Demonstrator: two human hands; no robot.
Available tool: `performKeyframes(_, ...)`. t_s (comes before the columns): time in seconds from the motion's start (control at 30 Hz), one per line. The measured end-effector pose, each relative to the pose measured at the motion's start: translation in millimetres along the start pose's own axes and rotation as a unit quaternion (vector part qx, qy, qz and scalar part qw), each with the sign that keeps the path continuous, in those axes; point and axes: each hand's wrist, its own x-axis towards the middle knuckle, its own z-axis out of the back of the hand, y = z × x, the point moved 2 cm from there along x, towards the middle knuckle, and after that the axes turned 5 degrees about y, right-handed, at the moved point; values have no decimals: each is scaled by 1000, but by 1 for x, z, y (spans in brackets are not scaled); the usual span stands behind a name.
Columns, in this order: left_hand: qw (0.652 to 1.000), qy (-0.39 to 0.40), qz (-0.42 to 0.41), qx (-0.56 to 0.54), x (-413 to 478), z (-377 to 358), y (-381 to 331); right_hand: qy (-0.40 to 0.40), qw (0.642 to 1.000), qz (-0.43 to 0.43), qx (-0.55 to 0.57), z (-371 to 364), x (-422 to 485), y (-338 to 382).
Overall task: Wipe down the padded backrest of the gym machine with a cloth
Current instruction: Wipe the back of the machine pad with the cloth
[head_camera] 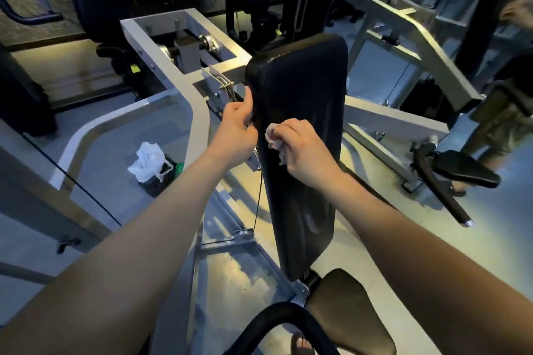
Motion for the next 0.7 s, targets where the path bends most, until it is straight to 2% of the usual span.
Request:
performKeyframes(0.07, 1000, 8, 5, -9, -2, 1, -3, 7, 1000, 13, -17, 18, 13, -4)
performKeyframes(0.23, 998, 24, 22, -48, -5, 5, -1, -152, 987, -43, 12, 63, 72, -4)
performKeyframes(0.37, 997, 43, 30, -59, -4, 10, 2, -172, 983, -65, 18, 36, 70, 14)
performKeyframes(0.5, 996, 63, 22, -54, -2, 14, 3, -136, 989, -52, 14, 26, 40, 7)
performKeyframes(0.63, 995, 61, 14, -72, -3, 15, 5, -231, 971, -52, 25, 60, 66, 1)
performKeyframes(0.7, 995, 49, 11, -88, -5, 14, 4, -237, 969, -59, 33, 63, 84, 5)
